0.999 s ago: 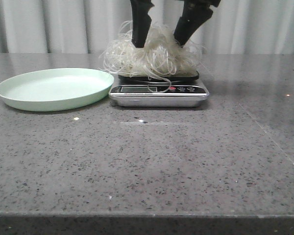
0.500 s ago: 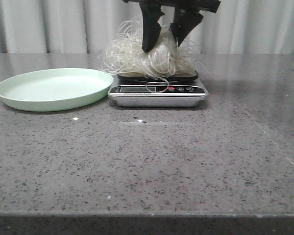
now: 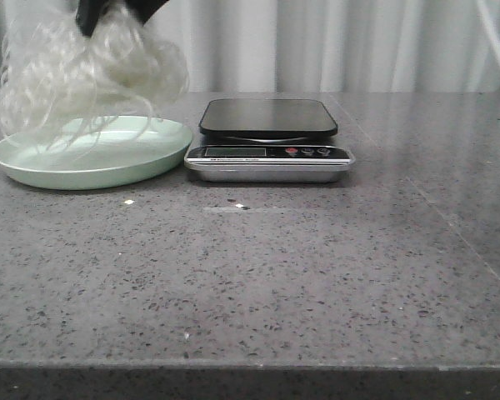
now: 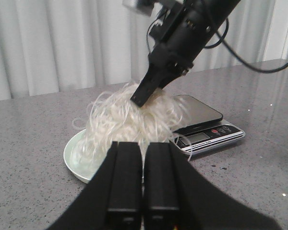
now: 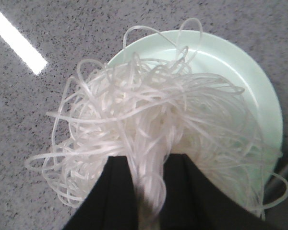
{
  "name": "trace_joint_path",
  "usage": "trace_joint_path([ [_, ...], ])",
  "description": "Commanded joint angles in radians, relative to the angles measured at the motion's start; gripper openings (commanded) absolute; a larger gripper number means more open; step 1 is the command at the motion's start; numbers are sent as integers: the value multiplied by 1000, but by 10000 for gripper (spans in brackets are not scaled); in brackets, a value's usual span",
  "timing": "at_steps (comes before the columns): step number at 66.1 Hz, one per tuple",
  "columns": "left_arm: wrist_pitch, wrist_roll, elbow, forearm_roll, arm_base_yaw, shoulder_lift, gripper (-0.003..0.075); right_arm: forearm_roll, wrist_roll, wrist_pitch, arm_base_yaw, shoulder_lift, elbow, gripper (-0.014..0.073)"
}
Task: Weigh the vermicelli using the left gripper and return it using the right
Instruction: 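Carry the vermicelli with the right gripper back over the green plate, then open the right gripper to drop the vermicelli and lift away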
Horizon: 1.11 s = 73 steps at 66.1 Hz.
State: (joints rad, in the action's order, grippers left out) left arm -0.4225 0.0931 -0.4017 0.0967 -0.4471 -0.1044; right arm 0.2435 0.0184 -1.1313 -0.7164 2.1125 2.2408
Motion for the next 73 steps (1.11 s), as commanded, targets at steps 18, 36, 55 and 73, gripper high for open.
trace_joint_path([
  [18, 84, -10, -24, 6, 1, -12, 127, 11, -10, 25, 5, 18, 79, 597],
  [36, 84, -10, -24, 6, 1, -12, 127, 9, -10, -213, 141, -19, 191, 587],
  [55, 82, -10, -24, 6, 1, -12, 127, -3, -51, -99, 259, -271, -48, 587],
  [73, 84, -10, -24, 6, 1, -12, 127, -2, -101, 185, 364, -660, -609, 587],
])
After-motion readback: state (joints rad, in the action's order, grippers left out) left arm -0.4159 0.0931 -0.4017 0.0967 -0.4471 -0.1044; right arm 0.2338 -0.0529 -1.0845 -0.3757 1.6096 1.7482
